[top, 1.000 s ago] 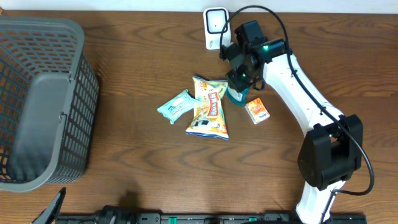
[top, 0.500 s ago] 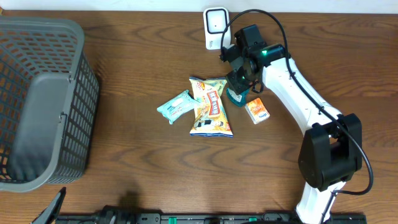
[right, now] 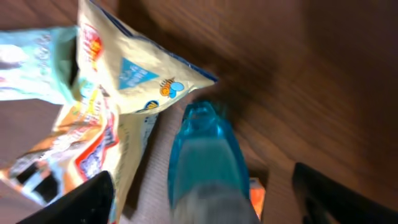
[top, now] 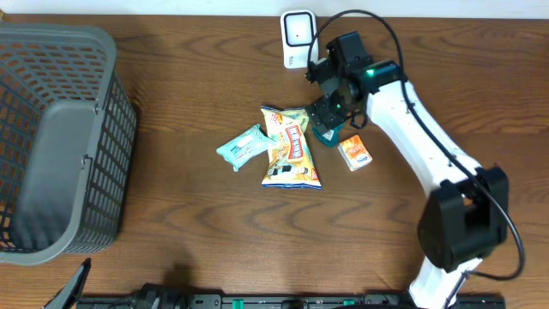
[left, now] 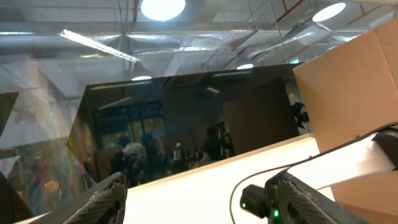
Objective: Scan the item barcode
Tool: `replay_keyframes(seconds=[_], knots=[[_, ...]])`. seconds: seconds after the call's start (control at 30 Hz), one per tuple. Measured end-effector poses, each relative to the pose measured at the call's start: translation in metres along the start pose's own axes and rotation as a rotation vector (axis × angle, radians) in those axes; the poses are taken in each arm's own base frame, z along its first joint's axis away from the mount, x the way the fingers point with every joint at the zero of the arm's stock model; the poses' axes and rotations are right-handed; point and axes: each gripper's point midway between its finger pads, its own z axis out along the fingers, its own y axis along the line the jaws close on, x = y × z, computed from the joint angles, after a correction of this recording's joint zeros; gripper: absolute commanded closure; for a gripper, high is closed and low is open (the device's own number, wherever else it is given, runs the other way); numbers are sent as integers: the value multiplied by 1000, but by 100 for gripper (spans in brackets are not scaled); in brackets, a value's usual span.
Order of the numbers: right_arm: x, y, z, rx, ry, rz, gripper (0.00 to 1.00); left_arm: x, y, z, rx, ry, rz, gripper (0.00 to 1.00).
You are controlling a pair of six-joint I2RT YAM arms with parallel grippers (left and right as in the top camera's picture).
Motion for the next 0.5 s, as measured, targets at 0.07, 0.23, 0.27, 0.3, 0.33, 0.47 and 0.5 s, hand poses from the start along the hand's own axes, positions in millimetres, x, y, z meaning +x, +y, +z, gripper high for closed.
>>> replay_keyframes(seconds=[0.07, 0.23, 0.27, 0.3, 0.33, 0.47, 0.5], knots=[[-6, 0, -18, 8, -42, -2, 4, 0, 0, 0, 0, 1, -1, 23], [-18, 2, -69, 31, -159, -8, 1, 1, 0, 0, 0, 3, -1, 23], [-18, 3, -77, 33, -174, -9, 1, 1, 0, 0, 0, 3, -1, 23], [-17, 4, -89, 37, -190, -10, 1, 1, 0, 0, 0, 3, -1, 23], [-16, 5, -94, 38, -197, -11, 1, 1, 0, 0, 0, 3, -1, 23], [-8, 15, -121, 6, -224, -16, 1, 1, 0, 0, 0, 3, -1, 23], [-6, 18, -126, -7, -228, -18, 1, 1, 0, 0, 0, 3, -1, 23]])
